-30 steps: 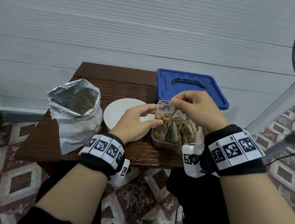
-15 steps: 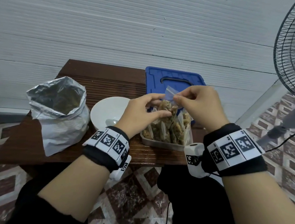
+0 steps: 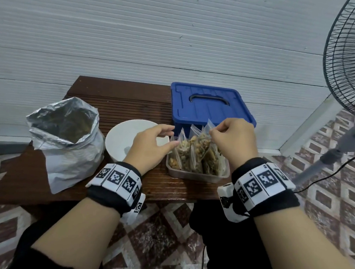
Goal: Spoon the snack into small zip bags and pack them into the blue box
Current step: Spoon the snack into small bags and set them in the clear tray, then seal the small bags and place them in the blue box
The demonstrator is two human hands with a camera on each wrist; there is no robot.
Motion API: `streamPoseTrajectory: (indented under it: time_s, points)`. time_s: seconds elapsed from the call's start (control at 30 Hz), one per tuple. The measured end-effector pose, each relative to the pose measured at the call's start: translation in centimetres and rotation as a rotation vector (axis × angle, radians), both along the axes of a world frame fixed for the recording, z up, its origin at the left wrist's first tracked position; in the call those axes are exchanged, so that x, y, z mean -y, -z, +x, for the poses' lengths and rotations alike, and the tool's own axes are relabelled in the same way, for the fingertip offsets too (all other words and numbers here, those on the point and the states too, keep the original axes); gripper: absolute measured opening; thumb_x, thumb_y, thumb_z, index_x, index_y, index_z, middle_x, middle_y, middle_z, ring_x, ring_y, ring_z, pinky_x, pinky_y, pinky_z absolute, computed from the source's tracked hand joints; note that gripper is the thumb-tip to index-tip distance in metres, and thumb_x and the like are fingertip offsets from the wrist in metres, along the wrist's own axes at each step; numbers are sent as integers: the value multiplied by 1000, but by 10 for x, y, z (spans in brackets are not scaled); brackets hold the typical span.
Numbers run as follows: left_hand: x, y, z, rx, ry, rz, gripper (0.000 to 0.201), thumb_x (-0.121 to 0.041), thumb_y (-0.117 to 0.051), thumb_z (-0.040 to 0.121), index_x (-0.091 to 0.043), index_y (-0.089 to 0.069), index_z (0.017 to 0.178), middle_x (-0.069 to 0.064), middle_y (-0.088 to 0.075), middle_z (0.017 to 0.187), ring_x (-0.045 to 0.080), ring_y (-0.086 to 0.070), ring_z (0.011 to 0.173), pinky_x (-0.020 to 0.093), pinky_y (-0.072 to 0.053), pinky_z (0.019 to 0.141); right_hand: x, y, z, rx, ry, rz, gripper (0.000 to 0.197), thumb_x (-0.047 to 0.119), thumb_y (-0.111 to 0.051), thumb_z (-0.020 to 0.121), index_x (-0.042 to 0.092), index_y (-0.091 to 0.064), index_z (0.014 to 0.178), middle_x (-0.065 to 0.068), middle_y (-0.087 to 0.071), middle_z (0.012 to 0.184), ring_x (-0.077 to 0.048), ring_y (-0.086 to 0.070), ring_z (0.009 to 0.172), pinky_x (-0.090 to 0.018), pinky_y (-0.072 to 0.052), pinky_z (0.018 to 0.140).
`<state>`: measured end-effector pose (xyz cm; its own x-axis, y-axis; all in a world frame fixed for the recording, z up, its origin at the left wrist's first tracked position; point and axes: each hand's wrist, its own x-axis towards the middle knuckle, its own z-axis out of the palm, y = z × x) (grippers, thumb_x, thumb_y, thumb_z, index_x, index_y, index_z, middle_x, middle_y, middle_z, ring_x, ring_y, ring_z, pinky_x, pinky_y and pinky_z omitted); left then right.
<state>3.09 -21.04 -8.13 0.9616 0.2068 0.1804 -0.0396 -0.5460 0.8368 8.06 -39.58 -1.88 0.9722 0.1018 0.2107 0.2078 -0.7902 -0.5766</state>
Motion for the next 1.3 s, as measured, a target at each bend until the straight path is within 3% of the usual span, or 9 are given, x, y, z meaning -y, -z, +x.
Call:
streamPoseTrajectory:
  time_s: [0.17, 0.4, 0.53, 0.73, 0.93, 1.3]
  points:
    - [0, 3, 1, -11, 4, -2, 43, -34, -74, 83, -26, -62, 123, -12, -68, 111, 2, -58, 110, 30, -41, 105, -9, 7, 3, 27, -4, -44, 16, 20, -59, 87, 13, -65, 75, -2, -66, 76, -20, -61, 80, -28, -47, 70]
    - [-1, 5, 1, -14, 15, -26, 44, -38, -74, 81, -28, -62, 122, -22, -64, 99, -3, -57, 107, 39, -39, 108, -15, 9, 5, 67, -81, -71, 16, 24, -61, 89, 11, -67, 81, -5, -68, 82, -24, -63, 82, -39, -53, 76]
    - [-1, 8, 2, -28, 14, -16, 46, -42, -75, 79, -32, -62, 121, -28, -61, 95, -1, -57, 109, 47, -36, 109, -17, 17, 2, 45, -111, -133, 13, 24, -61, 88, 14, -67, 83, -4, -68, 83, -25, -63, 83, -39, -53, 77]
    - [-3, 10, 3, -23, 5, -25, 47, -45, -75, 77, -34, -61, 121, -31, -60, 92, 3, -58, 112, 49, -36, 108, -18, 13, 7, 97, -83, -80, 13, 23, -63, 88, 13, -68, 83, -4, -69, 83, -24, -63, 83, -38, -53, 76]
    - [-3, 9, 3, -26, 1, -18, 46, -43, -76, 78, -34, -61, 120, -33, -58, 89, 6, -57, 113, 49, -34, 108, -25, 21, 5, 89, -125, -185, 14, 27, -61, 90, 15, -67, 87, -4, -70, 87, -26, -63, 86, -38, -52, 77]
    - [-6, 6, -1, -61, -9, -32, 46, -48, -75, 77, -37, -60, 119, -30, -62, 92, 4, -57, 114, 49, -35, 108, -21, 15, 3, 70, -107, -15, 28, 43, -73, 79, 17, -70, 91, 3, -68, 82, -13, -63, 83, -34, -53, 78]
